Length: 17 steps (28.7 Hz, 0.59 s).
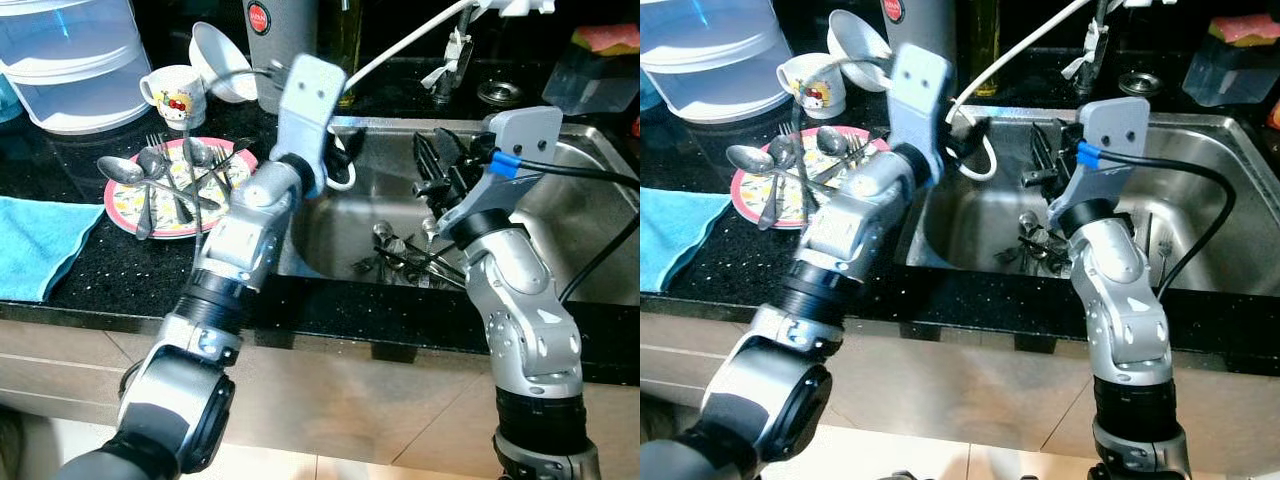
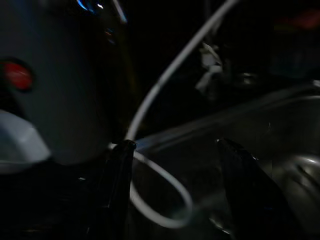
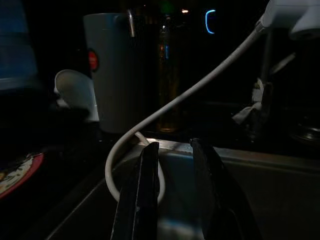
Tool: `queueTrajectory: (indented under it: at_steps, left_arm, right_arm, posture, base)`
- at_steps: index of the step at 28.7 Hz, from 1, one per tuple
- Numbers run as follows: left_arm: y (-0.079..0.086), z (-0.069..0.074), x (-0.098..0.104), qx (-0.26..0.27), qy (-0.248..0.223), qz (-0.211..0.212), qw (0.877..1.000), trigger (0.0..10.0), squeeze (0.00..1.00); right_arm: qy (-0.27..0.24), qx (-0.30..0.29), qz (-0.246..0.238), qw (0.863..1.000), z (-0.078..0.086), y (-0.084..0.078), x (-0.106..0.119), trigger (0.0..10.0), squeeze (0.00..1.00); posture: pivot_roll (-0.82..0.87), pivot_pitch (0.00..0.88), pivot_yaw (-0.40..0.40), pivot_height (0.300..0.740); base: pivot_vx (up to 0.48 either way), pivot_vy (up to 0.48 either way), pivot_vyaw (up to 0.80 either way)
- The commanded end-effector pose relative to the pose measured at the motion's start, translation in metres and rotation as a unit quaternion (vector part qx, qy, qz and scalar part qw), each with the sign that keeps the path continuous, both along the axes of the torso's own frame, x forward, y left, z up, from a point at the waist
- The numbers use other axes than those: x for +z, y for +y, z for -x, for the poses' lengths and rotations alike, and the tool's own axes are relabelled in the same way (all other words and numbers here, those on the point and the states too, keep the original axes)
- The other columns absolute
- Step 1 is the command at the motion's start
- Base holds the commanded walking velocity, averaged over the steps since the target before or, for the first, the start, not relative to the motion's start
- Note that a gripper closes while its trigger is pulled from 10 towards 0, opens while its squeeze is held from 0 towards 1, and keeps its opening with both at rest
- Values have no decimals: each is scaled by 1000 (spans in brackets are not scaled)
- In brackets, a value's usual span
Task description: Kitchen organization
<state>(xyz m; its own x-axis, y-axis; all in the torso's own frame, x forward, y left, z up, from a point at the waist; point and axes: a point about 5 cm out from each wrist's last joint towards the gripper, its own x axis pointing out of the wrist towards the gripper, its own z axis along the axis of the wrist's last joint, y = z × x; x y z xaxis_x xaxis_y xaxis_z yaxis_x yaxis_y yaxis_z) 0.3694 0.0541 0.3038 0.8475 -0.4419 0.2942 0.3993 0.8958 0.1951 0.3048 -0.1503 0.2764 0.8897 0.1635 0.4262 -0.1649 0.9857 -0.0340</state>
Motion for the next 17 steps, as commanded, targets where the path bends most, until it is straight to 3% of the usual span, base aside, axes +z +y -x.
queueTrajectory:
  at_steps: [1, 6, 11, 17]
  left_arm:
    - [11, 6, -5, 40, 1, -2, 999, 10000, 0]
    - [17, 14, -17, 65, 26, -13, 997, 10000, 0]
    - [21, 13, -26, 86, 49, -15, 995, 10000, 0]
    - [27, 9, -9, 104, 2, -39, 994, 10000, 0]
  right_arm:
    - [-7, -2, -7, 1000, 3, 1, 0, 10000, 0]
    - [-7, -5, -8, 1000, 3, 1, -1, 10000, 0]
    - [-5, -7, -6, 1000, 3, 1, -2, 10000, 0]
    - [-8, -7, -5, 1000, 3, 1, -2, 10000, 0]
  posture:
    - [23, 135, 80, 740]
    - [26, 131, 79, 740]
    - [26, 117, 80, 740]
    - [26, 105, 83, 740]
  base:
    - [0, 0, 0]
    - [0, 0, 0]
    - [0, 0, 0]
    - [0, 0, 0]
